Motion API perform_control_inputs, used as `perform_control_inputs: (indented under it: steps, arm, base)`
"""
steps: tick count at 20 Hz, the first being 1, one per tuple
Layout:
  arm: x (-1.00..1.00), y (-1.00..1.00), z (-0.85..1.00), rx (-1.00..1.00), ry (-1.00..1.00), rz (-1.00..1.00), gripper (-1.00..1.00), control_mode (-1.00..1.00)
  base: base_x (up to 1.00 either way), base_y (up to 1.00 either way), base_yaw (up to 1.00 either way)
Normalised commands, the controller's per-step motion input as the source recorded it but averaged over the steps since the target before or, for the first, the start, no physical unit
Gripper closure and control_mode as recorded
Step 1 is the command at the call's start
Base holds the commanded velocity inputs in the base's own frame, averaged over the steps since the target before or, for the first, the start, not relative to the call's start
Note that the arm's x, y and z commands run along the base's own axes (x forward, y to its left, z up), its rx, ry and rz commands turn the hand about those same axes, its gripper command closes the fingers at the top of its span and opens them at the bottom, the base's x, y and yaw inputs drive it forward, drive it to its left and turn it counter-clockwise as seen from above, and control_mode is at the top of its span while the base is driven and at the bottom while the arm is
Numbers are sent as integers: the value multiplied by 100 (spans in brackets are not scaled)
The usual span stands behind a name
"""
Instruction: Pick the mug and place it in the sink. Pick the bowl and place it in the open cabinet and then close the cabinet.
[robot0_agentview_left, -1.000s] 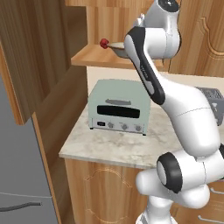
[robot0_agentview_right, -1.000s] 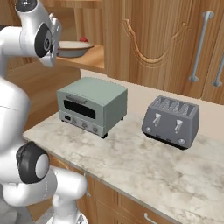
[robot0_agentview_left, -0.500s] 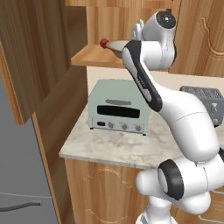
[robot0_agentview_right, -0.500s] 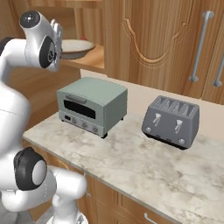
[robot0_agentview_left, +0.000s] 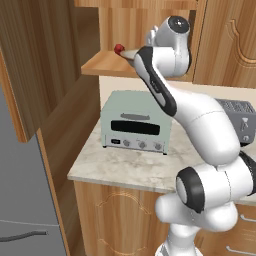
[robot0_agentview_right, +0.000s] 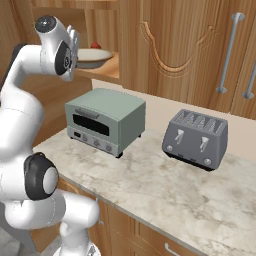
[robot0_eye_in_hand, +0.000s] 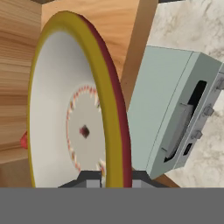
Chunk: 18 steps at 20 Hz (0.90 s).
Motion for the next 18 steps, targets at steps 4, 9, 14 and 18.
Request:
perform_control_inputs:
  steps: [4, 9, 14, 18]
  arm:
    - [45, 0, 0, 0, 2, -2, 100, -100]
    - [13, 0, -14, 0, 0, 0, 100, -100]
    - [15, 0, -29, 0, 0, 0, 100, -100]
    - [20, 0, -32, 0, 0, 0, 100, -100]
  base:
    - [0, 0, 0]
    - [0, 0, 0]
    - [0, 0, 0]
    - [0, 0, 0]
